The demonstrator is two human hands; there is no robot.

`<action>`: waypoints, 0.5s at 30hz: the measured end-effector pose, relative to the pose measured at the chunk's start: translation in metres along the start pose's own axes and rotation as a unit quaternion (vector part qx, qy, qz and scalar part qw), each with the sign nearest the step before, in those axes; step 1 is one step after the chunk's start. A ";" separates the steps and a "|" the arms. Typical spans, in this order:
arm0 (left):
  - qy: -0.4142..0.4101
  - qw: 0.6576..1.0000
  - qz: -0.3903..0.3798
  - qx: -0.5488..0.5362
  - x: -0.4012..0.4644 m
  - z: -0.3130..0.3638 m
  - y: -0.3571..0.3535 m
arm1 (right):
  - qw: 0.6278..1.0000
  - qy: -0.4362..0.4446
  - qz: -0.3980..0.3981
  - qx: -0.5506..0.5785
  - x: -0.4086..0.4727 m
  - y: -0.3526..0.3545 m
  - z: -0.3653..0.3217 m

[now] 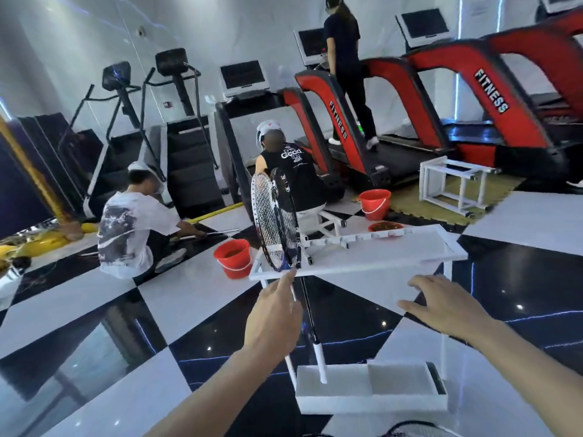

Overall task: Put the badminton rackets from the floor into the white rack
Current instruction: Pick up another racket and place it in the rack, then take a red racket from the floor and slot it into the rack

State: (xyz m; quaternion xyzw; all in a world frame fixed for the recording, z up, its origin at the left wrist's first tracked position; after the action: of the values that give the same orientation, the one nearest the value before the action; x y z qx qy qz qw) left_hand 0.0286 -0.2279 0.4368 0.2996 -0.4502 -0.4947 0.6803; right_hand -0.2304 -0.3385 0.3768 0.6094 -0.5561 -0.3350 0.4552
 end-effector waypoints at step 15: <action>0.076 0.996 -0.053 -0.011 -0.179 -0.094 -0.092 | 0.979 -0.140 -0.142 0.029 -0.143 -0.100 0.032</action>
State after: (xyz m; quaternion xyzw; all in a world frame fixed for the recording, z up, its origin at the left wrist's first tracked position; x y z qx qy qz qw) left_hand 0.0581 -0.0934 0.2623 0.3527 -0.3750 -0.5106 0.6887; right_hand -0.2448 -0.2073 0.2586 0.6426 -0.5313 -0.4617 0.3026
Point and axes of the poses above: each hand's wrist, its own x-axis towards the middle knuckle, its own y-axis out of the back of the hand, z = x × y, the point moved 2 cm from there along x, towards the middle knuckle, and after that the axes turned 7 degrees about -y, right-handed, at the moved point
